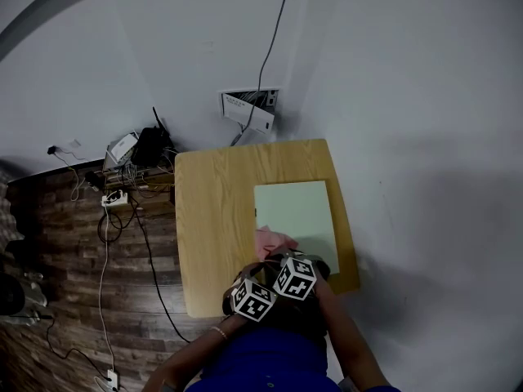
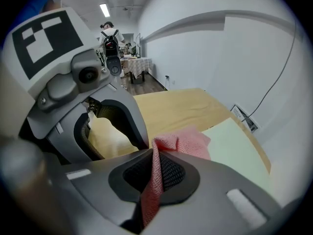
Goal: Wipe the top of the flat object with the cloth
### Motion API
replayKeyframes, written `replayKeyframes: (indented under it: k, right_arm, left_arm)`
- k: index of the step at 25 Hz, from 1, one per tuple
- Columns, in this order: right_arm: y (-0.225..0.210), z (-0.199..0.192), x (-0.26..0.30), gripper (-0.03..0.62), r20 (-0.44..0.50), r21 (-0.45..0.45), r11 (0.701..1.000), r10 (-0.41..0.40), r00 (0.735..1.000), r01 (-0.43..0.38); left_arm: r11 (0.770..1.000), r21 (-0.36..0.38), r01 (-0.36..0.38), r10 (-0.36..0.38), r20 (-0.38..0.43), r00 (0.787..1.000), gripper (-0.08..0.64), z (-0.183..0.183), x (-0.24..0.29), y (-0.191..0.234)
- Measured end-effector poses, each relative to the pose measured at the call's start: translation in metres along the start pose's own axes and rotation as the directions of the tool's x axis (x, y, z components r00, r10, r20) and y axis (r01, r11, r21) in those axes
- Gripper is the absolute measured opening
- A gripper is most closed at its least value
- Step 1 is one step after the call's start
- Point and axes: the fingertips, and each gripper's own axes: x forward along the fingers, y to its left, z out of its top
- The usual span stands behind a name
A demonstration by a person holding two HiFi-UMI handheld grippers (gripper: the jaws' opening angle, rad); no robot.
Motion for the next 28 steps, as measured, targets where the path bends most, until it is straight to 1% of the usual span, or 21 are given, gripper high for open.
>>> replayKeyframes:
  k: [2,6,8,13,16,20,28]
  right_arm:
    - [-0.001,-0.001,0.0,0.014,-0.002,-0.006,1.0,-0.016,1.0,0.016]
    - [-0.003,-0.002,0.001,0.014,0.023,0.033,0.999,-0.035,0.999,0.034]
    - [-0.002,-0.003,0.0,0.014,0.026,0.034,0.999,-0.035,0.999,0.034]
    - [-0.002,-0.004,0.0,0.014,0.028,-0.014,0.999,-0.031,0.999,0.031]
    - [-0.002,-0.008,-0.002,0.014,0.016,-0.052,0.998,-0.029,0.999,0.03]
    - [-0.004,-0.023,-0.008,0.014,-0.023,-0.107,0.994,-0.026,0.999,0.024]
    - [-0.008,-0.05,-0.02,0.014,-0.037,-0.105,0.994,-0.017,0.999,0.013]
  left_arm:
    - [1.0,-0.005,0.007,-0.007,0.006,1.0,0.21,0.001,0.0,0.0]
    - [1.0,0.004,0.012,-0.012,0.021,1.0,0.21,0.002,0.001,0.001]
    - [1.0,0.006,0.013,-0.013,0.023,1.0,0.21,0.001,0.002,0.0]
    - [1.0,0.011,0.02,-0.02,0.025,0.999,0.209,0.001,0.003,-0.001]
    - [1.0,0.016,0.001,-0.001,0.015,1.0,0.209,0.001,0.003,-0.001]
    - [1.0,0.01,-0.029,0.029,0.008,1.0,0.207,0.001,0.005,-0.002]
    - [0.999,0.003,-0.045,0.045,-0.01,0.999,0.206,0.0,0.006,-0.003]
